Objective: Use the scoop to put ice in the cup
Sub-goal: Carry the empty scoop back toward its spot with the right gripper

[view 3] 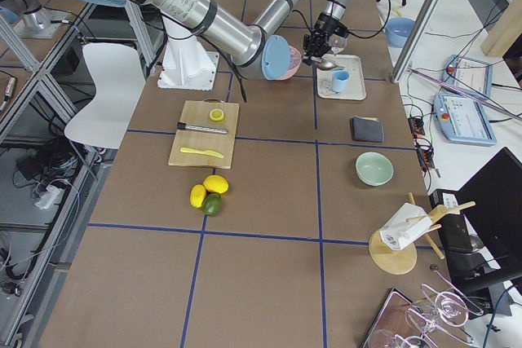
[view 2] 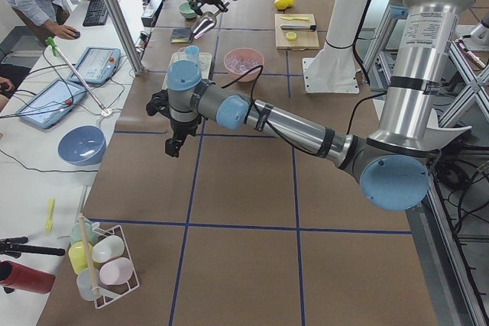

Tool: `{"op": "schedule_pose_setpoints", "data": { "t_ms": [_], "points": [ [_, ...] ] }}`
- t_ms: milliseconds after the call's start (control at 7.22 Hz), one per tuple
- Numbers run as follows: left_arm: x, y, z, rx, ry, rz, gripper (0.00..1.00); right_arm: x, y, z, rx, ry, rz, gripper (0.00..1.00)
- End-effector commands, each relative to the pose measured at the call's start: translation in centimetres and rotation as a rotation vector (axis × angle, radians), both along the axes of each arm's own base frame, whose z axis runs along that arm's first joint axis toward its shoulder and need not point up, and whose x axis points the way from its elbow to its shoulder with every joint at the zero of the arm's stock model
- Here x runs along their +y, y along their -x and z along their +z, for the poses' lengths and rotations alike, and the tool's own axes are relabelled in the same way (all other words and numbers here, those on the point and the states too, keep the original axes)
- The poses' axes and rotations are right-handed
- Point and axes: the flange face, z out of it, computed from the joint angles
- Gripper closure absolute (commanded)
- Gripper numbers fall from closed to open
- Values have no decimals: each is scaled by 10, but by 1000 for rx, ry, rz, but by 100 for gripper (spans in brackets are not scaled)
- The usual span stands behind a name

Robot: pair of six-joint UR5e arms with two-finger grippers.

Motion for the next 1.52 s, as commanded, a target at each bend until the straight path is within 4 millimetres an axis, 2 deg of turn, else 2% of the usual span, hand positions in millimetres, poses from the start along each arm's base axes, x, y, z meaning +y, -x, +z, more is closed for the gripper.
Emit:
{"op": "schedule_pose_setpoints", "data": {
  "t_ms": [0, 139, 277, 416, 554, 693, 831, 970, 1247, 1385],
  "points": [
    [0, -1, -1, 8, 5, 1, 0, 6, -20, 5, -29, -27, 15, 100],
    [-1, -2, 0, 8, 7, 1, 0, 23, -43, 22, -63, -54, 27, 100],
    [-10, -4, -10, 9, -7, 1, 0, 21, -78, 46, -65, -55, 71, 100],
    [-11, -4, -11, 9, -8, 1, 0, 12, -114, 68, -64, -28, 143, 100],
    [-10, -4, -12, 9, -8, 1, 0, 15, -163, 107, -96, 12, 216, 100],
    [-11, -5, -13, 10, -10, 3, 0, 35, -214, 134, -105, -2, 281, 100],
    [-11, -5, -13, 10, -10, 3, 0, 38, -244, 169, -51, 92, 456, 100],
    [-12, -5, -12, 9, -8, 3, 0, 59, -253, 188, -27, 130, 528, 100],
    [-12, -6, -11, 10, -5, 5, 0, 124, -276, 258, -116, 139, 542, 100],
    [-12, -6, -12, 11, -5, 4, 0, 147, -285, 278, -151, 145, 617, 100]
  ]
}}
